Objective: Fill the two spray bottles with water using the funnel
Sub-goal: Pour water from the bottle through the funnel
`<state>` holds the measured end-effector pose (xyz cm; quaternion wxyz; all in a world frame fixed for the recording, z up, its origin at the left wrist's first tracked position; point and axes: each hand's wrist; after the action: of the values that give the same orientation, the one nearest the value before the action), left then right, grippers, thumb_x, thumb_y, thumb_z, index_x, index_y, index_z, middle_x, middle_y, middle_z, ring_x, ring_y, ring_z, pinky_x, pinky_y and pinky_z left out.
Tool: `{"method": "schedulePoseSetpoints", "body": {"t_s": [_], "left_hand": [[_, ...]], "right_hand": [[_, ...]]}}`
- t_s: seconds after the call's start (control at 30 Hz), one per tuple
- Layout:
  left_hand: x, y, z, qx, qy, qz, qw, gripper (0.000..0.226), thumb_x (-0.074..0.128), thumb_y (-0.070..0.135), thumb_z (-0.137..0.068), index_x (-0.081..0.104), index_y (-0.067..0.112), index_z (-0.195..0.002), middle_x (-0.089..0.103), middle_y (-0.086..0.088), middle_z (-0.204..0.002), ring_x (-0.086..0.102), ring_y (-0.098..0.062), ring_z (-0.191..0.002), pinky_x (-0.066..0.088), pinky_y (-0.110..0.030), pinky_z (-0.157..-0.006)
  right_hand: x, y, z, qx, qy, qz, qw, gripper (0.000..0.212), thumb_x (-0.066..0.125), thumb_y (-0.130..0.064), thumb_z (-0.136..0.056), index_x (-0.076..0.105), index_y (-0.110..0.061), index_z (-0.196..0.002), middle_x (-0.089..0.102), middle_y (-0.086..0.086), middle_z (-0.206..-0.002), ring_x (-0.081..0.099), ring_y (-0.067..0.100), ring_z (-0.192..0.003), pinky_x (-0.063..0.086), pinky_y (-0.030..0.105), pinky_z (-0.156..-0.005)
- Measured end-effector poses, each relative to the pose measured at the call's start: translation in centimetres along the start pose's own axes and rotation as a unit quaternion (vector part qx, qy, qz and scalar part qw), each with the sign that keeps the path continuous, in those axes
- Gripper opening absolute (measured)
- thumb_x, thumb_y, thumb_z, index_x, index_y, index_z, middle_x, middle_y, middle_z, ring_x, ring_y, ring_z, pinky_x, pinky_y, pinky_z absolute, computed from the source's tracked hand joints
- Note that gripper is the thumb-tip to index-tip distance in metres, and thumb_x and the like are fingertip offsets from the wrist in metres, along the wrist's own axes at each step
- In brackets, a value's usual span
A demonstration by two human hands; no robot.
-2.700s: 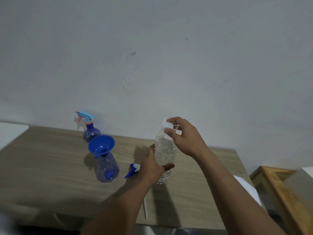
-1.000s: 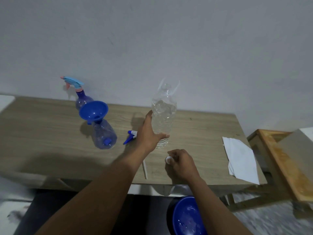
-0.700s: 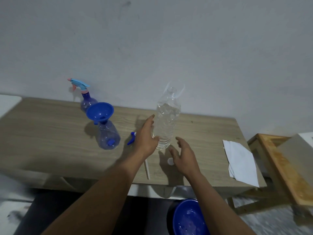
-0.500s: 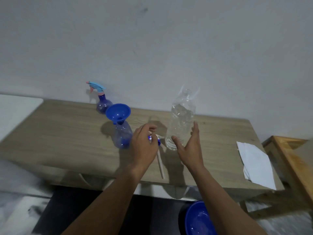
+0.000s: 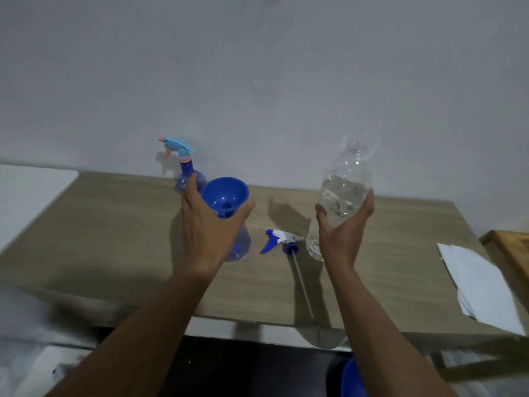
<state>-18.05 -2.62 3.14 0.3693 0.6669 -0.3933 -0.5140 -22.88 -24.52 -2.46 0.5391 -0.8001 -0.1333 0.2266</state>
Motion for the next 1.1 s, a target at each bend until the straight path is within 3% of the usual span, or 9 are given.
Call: {"method": "schedulePoseSetpoints", "body": {"t_s": [0.17,0.3,0.43,0.5,0.6,0.73,0.83,0.97,1.1], "left_hand": [[0.4,-1.6,-0.7,0.022,-0.035,0.011,0.999,0.094,0.083,0.055,-0.073,0.030,0.036,-0.148,0.059,0.013,-0.130,0.059,-0.011,-0.115,0.049,-0.032,-0.094],[0.2,-1.7,-0.7,0.023,-0.037,0.027,0.999,0.075,0.084,0.049,-0.074,0.042,0.040,-0.136,0.064,0.021,-0.111,0.063,-0.003,-0.101,0.048,-0.025,-0.084],[0.1,-1.2,-0.8,0.008,-0.045,0.049,0.998,0.094,0.085,0.050,-0.071,0.036,0.030,-0.149,0.061,0.012,-0.123,0.061,-0.012,-0.111,0.044,-0.020,-0.083],[0.1,-0.8,-0.9,0.003,-0.056,0.051,0.997,0.094,0.084,0.050,-0.072,0.034,0.032,-0.150,0.057,0.011,-0.130,0.058,-0.011,-0.113,0.040,-0.007,-0.071],[0.1,-0.8,-1.1,-0.010,-0.076,0.041,0.996,0.092,0.080,0.051,-0.077,0.032,0.035,-0.153,0.051,0.011,-0.140,0.053,-0.006,-0.116,0.040,-0.003,-0.056],[-0.2,-0.9,-1.7,-0.012,-0.086,0.037,0.996,0.087,0.081,0.057,-0.074,0.039,0.037,-0.148,0.058,0.013,-0.132,0.058,-0.010,-0.117,0.046,-0.019,-0.077],[-0.1,-1.5,-2.3,-0.014,-0.086,0.049,0.995,0.081,0.083,0.058,-0.070,0.048,0.035,-0.140,0.063,0.013,-0.122,0.063,-0.009,-0.110,0.057,-0.035,-0.090],[-0.1,-1.7,-2.4,-0.015,-0.098,0.064,0.993,0.081,0.082,0.061,-0.068,0.050,0.032,-0.137,0.065,0.012,-0.119,0.064,-0.008,-0.106,0.058,-0.039,-0.091],[0.0,-1.8,-2.4,-0.019,-0.095,0.076,0.992,0.082,0.081,0.064,-0.066,0.050,0.033,-0.136,0.065,0.011,-0.119,0.065,-0.010,-0.106,0.058,-0.042,-0.090]], "right_hand": [[0.0,0.3,-0.9,-0.047,0.005,0.024,0.999,0.100,0.074,-0.020,-0.090,0.001,-0.027,-0.159,0.020,-0.005,-0.162,0.021,-0.010,-0.136,0.021,-0.001,-0.100],[-0.5,0.4,-1.3,-0.076,-0.019,0.041,0.996,0.098,0.071,-0.020,-0.093,-0.004,-0.041,-0.153,0.027,-0.001,-0.160,0.034,0.022,-0.145,0.030,0.015,-0.103],[-1.7,0.1,-2.1,-0.116,-0.049,0.073,0.989,0.104,0.071,-0.019,-0.093,-0.007,-0.057,-0.151,0.031,-0.008,-0.157,0.038,0.012,-0.141,0.033,0.021,-0.106],[-2.5,-0.2,-2.5,-0.134,-0.071,0.092,0.984,0.104,0.072,-0.019,-0.092,-0.005,-0.060,-0.150,0.033,-0.012,-0.152,0.041,0.017,-0.140,0.033,0.026,-0.106],[-3.9,-1.1,-3.1,-0.152,-0.108,0.120,0.975,0.100,0.072,-0.019,-0.091,0.000,-0.052,-0.151,0.041,0.000,-0.154,0.050,0.027,-0.135,0.035,0.026,-0.100],[-5.7,-3.5,-3.9,-0.175,-0.157,0.155,0.959,0.101,0.074,-0.020,-0.090,0.001,-0.046,-0.155,0.045,0.007,-0.154,0.053,0.031,-0.131,0.036,0.027,-0.097],[-6.8,-6.0,-4.2,-0.195,-0.209,0.187,0.940,0.107,0.075,-0.026,-0.088,-0.006,-0.064,-0.147,0.046,0.011,-0.153,0.055,0.036,-0.129,0.038,0.032,-0.097],[-7.7,-9.2,-4.2,-0.234,-0.299,0.228,0.897,0.107,0.074,-0.032,-0.087,-0.010,-0.065,-0.145,0.050,0.008,-0.151,0.059,0.032,-0.125,0.041,0.031,-0.095],[-7.8,-11.4,-4.0,-0.258,-0.380,0.266,0.848,0.102,0.071,-0.037,-0.089,-0.008,-0.064,-0.147,0.033,-0.016,-0.155,0.051,0.022,-0.135,0.039,0.025,-0.097]]}}
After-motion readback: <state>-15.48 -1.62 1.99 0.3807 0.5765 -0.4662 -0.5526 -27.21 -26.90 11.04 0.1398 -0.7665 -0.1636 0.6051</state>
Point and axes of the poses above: each hand's wrist, its own z-axis away from the middle knuckle, its own x-axis out of the palm, y = z × x
